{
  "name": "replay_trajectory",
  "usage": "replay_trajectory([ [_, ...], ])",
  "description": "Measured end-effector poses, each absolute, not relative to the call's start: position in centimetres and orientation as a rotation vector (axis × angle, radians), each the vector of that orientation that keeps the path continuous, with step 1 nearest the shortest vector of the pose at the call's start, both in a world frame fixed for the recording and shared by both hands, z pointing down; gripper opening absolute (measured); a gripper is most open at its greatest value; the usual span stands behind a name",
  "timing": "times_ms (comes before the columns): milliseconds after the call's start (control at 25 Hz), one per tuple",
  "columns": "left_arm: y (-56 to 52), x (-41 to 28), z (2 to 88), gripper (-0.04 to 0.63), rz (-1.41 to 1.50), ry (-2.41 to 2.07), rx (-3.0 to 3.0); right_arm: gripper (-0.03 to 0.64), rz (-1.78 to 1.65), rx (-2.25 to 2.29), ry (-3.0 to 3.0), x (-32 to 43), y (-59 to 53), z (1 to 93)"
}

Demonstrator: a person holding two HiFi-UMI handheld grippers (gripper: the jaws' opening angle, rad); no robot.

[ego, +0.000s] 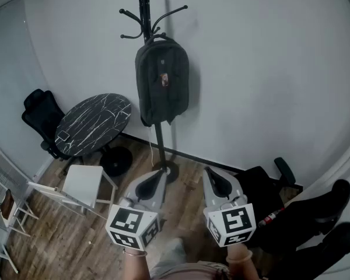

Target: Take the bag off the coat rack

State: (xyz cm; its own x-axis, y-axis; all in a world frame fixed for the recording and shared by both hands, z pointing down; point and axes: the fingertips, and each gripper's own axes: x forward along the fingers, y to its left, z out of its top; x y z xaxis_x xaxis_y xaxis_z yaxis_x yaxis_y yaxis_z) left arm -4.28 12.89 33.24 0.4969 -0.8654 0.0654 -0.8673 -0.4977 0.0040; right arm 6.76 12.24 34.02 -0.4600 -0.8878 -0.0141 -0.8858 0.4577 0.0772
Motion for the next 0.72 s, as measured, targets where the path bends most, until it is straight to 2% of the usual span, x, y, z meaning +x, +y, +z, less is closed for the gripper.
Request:
replay_trajectory([
  [720, 7.8, -6.2, 33.4, 0.011, 0.106, -1.491, 2.727, 0.002, -0.040, 1.661, -2.759, 5.2, 7.8, 33.2],
])
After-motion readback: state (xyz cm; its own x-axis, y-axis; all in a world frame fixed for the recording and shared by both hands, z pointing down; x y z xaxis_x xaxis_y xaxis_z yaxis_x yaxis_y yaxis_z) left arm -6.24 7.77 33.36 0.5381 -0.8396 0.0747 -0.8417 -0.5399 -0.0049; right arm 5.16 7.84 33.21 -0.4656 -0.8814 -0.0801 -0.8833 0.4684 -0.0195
